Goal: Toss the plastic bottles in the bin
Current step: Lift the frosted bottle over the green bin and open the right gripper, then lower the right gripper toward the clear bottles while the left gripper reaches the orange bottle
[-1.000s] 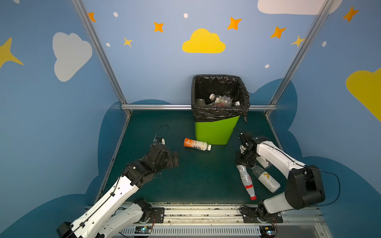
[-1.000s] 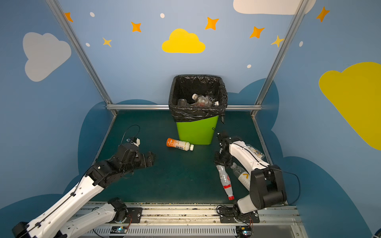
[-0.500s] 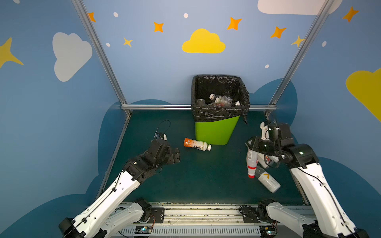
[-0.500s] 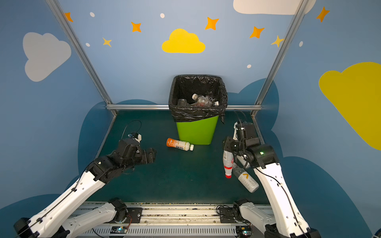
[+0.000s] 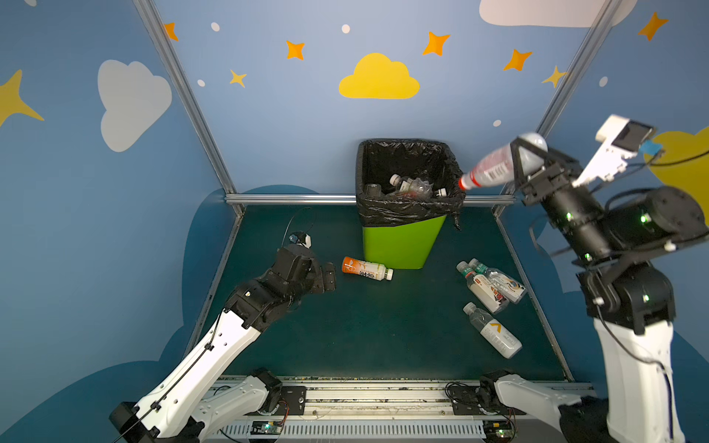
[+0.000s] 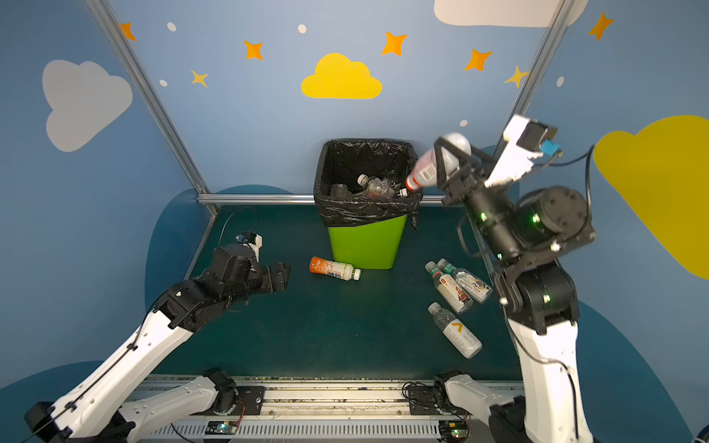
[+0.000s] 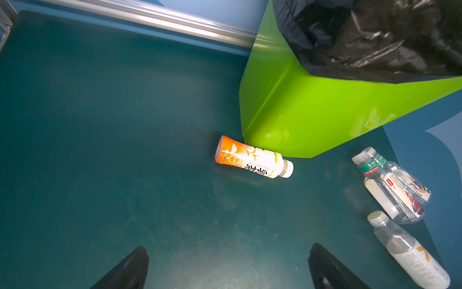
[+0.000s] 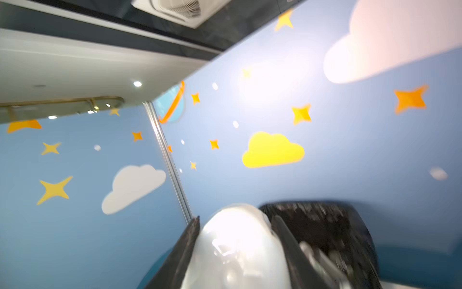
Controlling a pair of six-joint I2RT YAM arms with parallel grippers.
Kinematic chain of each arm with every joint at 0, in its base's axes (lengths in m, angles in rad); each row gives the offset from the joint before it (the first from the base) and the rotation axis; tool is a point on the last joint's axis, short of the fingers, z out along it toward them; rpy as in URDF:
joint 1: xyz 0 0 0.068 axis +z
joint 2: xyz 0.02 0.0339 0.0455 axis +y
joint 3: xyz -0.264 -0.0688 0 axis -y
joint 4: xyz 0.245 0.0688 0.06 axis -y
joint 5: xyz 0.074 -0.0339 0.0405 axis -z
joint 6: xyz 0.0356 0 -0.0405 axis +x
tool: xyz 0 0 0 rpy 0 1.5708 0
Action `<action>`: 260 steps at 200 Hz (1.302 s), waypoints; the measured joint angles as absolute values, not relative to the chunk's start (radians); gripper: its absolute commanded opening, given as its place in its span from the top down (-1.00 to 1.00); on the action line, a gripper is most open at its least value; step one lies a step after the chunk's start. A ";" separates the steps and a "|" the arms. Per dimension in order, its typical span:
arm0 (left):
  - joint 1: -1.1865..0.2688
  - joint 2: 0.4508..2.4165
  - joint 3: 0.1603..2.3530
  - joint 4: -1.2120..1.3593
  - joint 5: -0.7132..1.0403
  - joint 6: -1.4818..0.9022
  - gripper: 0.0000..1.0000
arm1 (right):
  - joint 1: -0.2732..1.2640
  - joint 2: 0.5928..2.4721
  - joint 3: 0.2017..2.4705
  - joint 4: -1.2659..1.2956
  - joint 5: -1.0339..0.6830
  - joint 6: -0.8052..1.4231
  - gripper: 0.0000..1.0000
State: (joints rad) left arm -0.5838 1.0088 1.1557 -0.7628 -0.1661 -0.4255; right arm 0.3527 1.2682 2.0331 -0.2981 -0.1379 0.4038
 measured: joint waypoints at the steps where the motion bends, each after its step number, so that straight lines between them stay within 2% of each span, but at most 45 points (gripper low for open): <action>1: -0.583 1.009 1.156 -0.763 -0.166 -0.425 -1.00 | 0.353 1.289 2.061 -0.297 -0.144 0.404 0.20; 23: -0.580 1.033 1.176 -0.764 -0.163 -0.417 -1.00 | 0.364 1.627 2.416 -0.306 -0.217 0.405 -0.67; 32: -0.578 1.040 1.180 -0.765 -0.162 -0.415 -1.00 | 0.367 1.742 2.505 -0.334 -0.235 0.403 -0.79; 56: -0.577 1.042 1.180 -0.777 -0.155 -0.410 -1.00 | 0.368 1.943 2.554 -0.475 -0.271 0.405 -0.80; 76: -0.574 1.027 1.180 -0.797 -0.156 -0.400 -1.00 | 0.368 1.945 2.427 -0.528 -0.269 0.400 -0.80; 101: -0.567 0.997 1.180 -0.813 -0.159 -0.395 -1.00 | 0.364 1.786 2.258 -0.531 -0.243 0.379 -0.80; 151: -0.557 1.016 1.169 -0.820 -0.136 -0.396 -1.00 | 0.356 1.372 2.178 -0.522 -0.181 0.328 -0.74; 191: -0.562 1.071 1.121 -0.822 -0.086 -0.373 -1.00 | 0.336 1.163 2.031 -0.715 -0.063 0.295 -0.67; 225: -0.566 1.142 1.114 -0.808 -0.020 -0.274 -1.00 | 0.329 1.067 1.725 -0.915 -0.036 0.307 -0.61; 260: -0.572 1.285 1.114 -0.749 0.067 -0.073 -1.00 | 0.329 0.969 1.398 -1.012 -0.094 0.382 -0.53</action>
